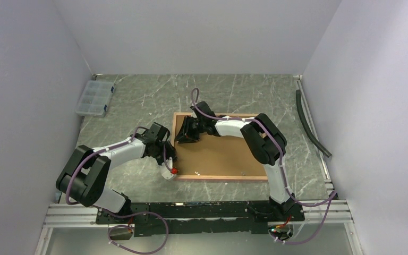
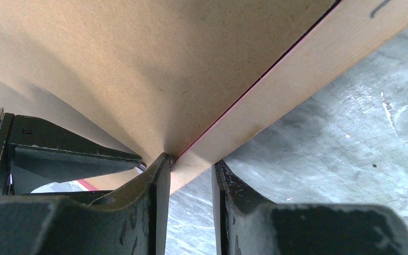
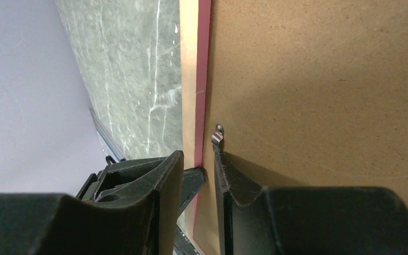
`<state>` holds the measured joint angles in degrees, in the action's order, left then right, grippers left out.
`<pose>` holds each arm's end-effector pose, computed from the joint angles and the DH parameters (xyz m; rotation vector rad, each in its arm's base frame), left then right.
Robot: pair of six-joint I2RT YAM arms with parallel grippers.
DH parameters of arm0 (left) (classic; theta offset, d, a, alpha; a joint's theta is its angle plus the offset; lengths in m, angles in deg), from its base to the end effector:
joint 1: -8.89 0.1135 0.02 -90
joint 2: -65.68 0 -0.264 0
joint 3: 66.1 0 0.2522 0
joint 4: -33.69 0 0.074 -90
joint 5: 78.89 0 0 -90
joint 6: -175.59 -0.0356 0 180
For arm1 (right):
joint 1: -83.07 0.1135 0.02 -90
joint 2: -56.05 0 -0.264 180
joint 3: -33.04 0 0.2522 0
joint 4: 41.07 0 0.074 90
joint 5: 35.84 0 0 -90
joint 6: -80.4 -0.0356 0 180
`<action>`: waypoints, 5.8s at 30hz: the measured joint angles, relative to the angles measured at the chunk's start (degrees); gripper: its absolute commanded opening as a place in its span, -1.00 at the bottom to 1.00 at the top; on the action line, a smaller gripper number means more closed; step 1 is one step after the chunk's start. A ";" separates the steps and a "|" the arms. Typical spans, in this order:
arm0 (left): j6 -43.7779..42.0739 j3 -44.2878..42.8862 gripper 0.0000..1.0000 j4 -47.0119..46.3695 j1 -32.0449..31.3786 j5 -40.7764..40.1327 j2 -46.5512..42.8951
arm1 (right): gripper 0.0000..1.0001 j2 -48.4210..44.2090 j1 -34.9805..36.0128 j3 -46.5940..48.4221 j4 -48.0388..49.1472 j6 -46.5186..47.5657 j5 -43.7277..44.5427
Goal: Put the photo into the frame
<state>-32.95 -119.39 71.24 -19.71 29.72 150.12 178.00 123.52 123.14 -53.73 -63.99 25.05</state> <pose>0.2135 -0.1294 0.1454 2.5673 0.6718 0.0450 0.3304 0.3044 0.1307 0.0355 2.6814 1.2913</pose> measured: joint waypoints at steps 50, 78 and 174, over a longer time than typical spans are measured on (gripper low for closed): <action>0.02 1.55 0.88 5.11 0.44 0.52 -6.05 | -0.05 -1.64 -2.25 1.70 -1.57 0.55 0.61; 47.30 -74.77 0.89 21.92 16.17 -0.83 43.04 | 1.00 -31.93 -41.94 -20.90 -19.61 10.64 26.60; 68.72 -58.51 0.89 57.00 28.20 27.89 35.26 | 0.77 -17.14 -32.68 10.36 -31.52 9.66 24.85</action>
<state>35.76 -177.90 128.24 8.49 57.61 185.38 160.86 90.84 133.50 -85.25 -54.33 49.91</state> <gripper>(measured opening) 0.920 0.880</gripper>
